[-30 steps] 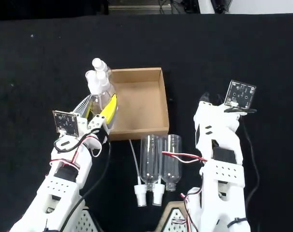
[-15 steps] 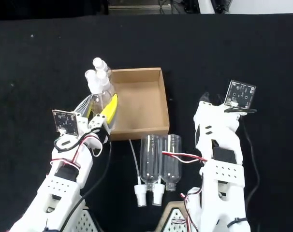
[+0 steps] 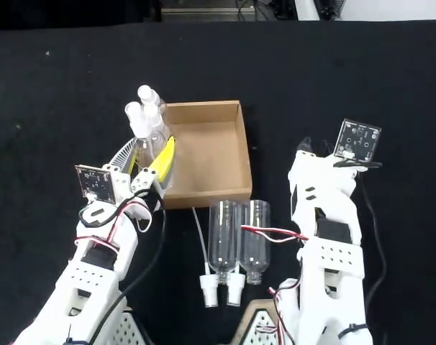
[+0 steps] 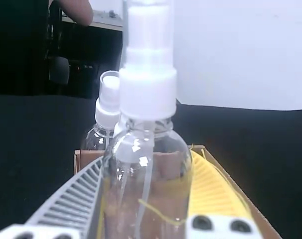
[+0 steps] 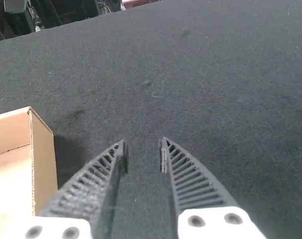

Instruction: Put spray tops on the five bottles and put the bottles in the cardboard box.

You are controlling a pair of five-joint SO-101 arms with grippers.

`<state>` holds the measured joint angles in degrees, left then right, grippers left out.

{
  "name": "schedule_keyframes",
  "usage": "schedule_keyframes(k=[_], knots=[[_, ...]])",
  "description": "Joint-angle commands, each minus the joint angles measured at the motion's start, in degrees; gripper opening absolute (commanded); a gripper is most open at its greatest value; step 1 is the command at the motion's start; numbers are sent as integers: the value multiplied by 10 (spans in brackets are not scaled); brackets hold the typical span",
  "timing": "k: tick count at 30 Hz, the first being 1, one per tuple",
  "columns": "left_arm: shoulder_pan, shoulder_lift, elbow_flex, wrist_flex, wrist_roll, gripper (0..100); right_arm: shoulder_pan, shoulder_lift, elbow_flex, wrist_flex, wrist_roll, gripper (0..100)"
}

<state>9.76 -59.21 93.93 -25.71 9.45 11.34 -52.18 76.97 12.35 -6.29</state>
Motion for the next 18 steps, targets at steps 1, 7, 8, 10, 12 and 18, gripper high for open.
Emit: schedule_keyframes(k=[1,7,8,10,12,18], knots=[[-8,5,-15,-15,1,39,-16,1,-6,-14,8,92],[-8,71,-25,-50,-40,39,-16,1,-6,-13,8,92],[-9,82,-23,-69,-41,39,-16,1,-6,-13,8,92],[-9,98,-22,-94,-39,39,-16,1,-6,-13,8,92],[-5,114,-25,-102,-37,39,-16,1,-6,-13,8,92],[-8,157,-29,-104,-37,39,-16,1,-6,-14,8,92]])
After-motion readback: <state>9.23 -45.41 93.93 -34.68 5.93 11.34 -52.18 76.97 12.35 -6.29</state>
